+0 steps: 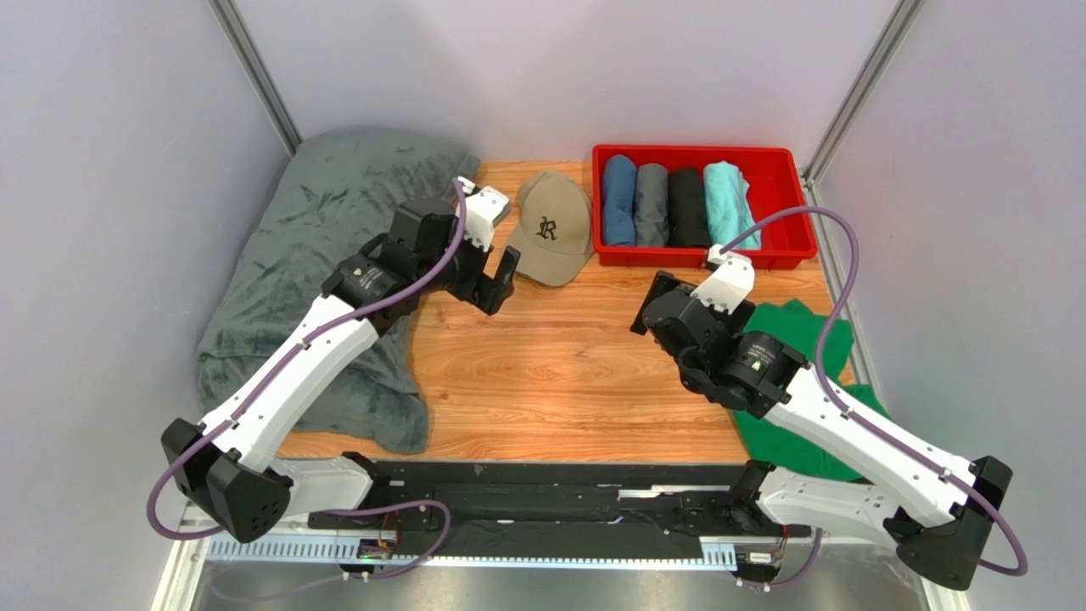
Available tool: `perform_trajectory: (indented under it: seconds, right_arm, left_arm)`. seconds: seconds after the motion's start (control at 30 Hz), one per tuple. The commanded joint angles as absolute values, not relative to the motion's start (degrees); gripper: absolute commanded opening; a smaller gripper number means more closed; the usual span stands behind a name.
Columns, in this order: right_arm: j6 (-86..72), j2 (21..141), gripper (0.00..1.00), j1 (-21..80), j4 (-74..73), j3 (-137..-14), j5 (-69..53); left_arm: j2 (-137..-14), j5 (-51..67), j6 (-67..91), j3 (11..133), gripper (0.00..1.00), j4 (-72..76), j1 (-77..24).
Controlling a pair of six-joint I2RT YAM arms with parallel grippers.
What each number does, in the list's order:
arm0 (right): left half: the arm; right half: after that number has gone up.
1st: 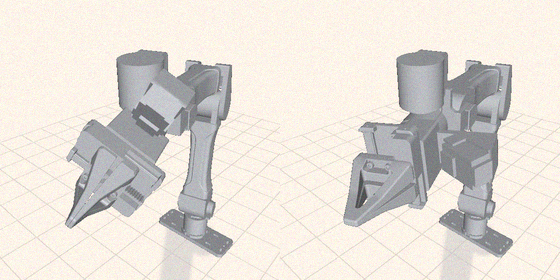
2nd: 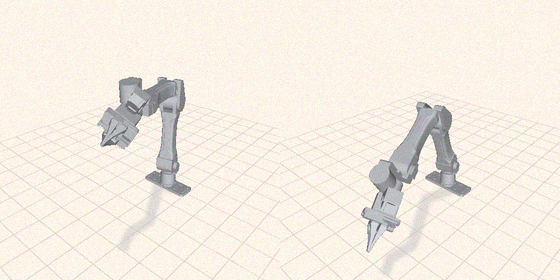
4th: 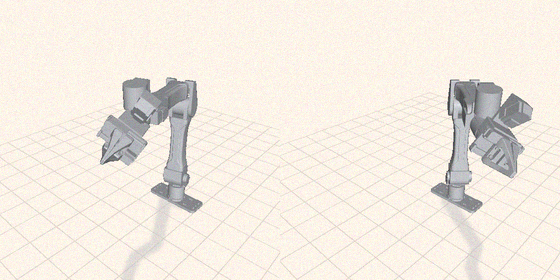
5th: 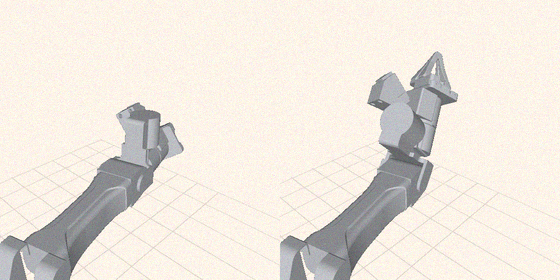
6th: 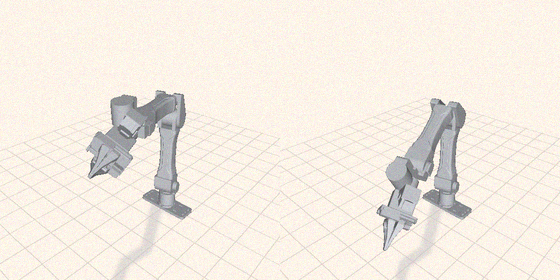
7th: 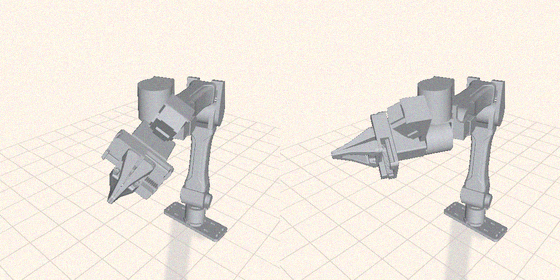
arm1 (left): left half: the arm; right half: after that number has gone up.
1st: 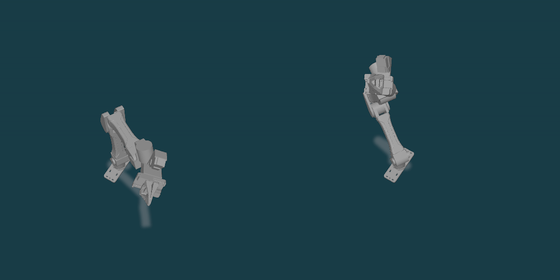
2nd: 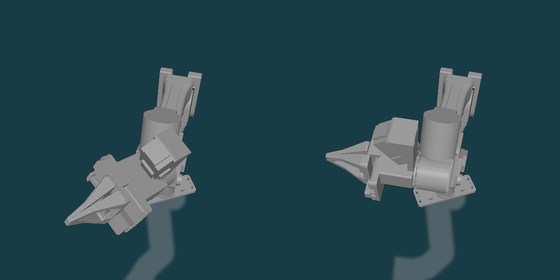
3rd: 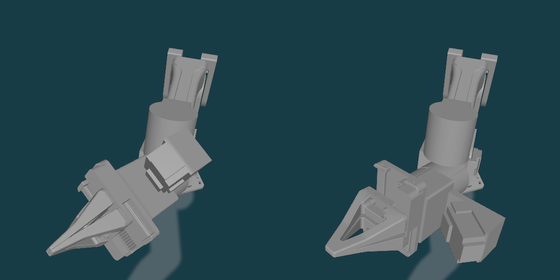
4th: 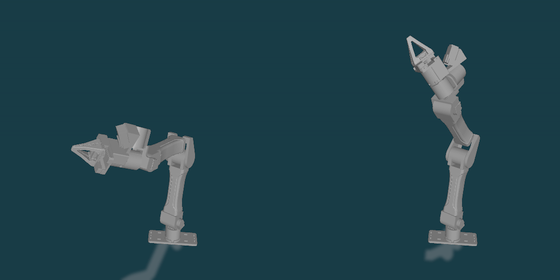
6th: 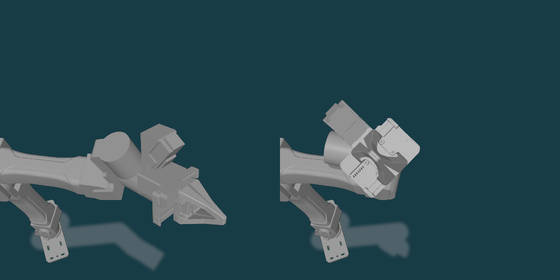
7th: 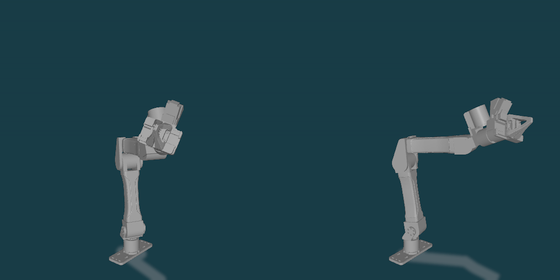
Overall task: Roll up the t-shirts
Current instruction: Move the T-shirt to the center of the board.
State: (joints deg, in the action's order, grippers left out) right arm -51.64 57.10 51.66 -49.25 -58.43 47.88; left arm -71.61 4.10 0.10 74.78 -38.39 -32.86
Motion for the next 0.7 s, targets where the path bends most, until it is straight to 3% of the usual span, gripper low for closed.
perform_trajectory:
  seconds: [0.0, 0.67]
  right_arm:
    - [-56.77, 57.13, 1.00, 51.59, -53.69, -59.50, 51.59]
    - [-58.18, 60.55, 1.00, 51.15, -56.16, -60.38, 52.12]
  left_arm:
    - [-68.91, 5.97, -1.22, 74.36, 0.99, -37.79, -32.70]
    - [-67.24, 7.12, -2.37, 72.60, 0.99, -37.09, -32.70]
